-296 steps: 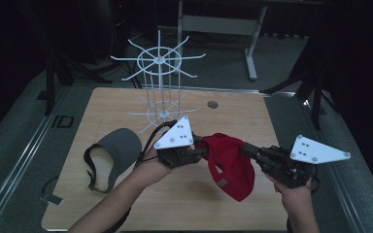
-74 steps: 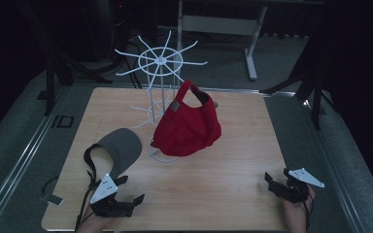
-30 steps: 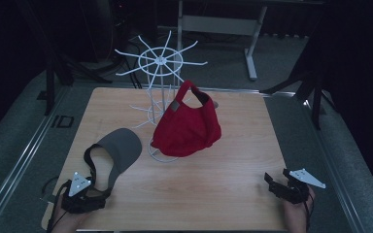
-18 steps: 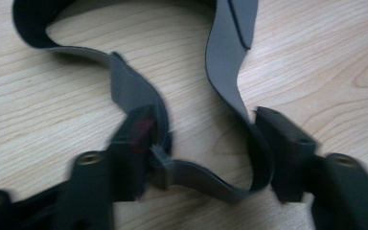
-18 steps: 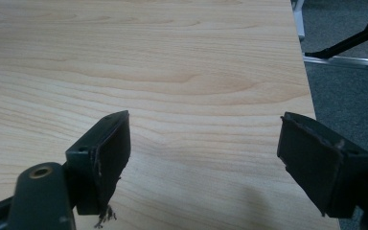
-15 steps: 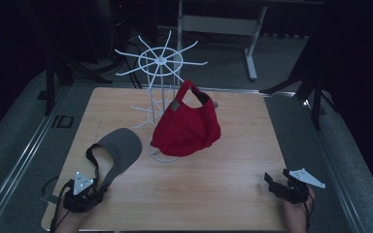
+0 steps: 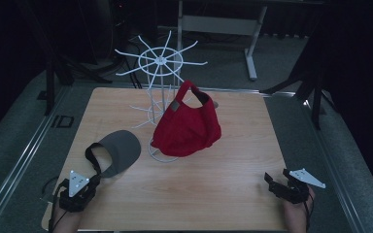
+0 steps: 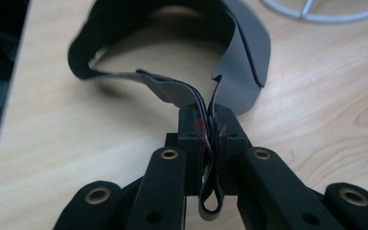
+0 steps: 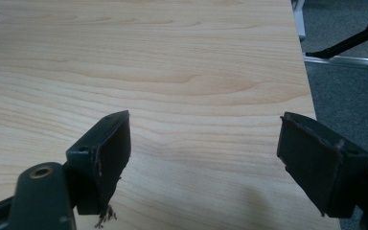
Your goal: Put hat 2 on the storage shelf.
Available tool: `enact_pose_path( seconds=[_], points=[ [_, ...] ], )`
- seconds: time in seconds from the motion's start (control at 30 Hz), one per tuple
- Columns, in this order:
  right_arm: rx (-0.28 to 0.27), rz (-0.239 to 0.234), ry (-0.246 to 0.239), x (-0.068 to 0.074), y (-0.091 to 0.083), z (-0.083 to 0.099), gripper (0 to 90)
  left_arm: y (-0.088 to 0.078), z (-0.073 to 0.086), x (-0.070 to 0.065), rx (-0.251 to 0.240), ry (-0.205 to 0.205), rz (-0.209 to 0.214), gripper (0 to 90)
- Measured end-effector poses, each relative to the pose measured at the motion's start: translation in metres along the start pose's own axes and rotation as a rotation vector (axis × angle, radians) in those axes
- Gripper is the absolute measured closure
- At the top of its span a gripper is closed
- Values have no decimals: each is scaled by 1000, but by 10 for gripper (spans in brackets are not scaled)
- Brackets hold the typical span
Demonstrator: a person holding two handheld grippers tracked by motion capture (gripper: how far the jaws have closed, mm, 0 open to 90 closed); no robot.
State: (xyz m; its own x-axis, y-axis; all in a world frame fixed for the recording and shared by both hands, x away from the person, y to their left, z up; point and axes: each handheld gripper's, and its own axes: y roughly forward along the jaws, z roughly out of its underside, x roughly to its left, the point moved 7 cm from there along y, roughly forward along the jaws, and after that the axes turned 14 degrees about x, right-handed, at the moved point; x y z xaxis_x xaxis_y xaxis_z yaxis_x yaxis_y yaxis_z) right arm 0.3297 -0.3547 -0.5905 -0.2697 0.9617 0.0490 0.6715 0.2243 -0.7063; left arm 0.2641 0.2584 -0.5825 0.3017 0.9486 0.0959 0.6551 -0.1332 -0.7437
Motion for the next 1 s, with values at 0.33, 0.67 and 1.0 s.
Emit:
enact_pose_path(
  seconds=[0.33, 0.67, 1.0],
  points=[
    [-15, -15, 16, 0, -2, 0, 198, -20, -28, -8, -76, 64, 18, 849],
    [-24, -36, 28, -2, -2, 0, 196, -54, -70, -4, -224, 95, 38, 850],
    [-19, -37, 39, -2, -2, 0, 195, -77, -94, 4, -351, 148, 172, 850]
  ],
)
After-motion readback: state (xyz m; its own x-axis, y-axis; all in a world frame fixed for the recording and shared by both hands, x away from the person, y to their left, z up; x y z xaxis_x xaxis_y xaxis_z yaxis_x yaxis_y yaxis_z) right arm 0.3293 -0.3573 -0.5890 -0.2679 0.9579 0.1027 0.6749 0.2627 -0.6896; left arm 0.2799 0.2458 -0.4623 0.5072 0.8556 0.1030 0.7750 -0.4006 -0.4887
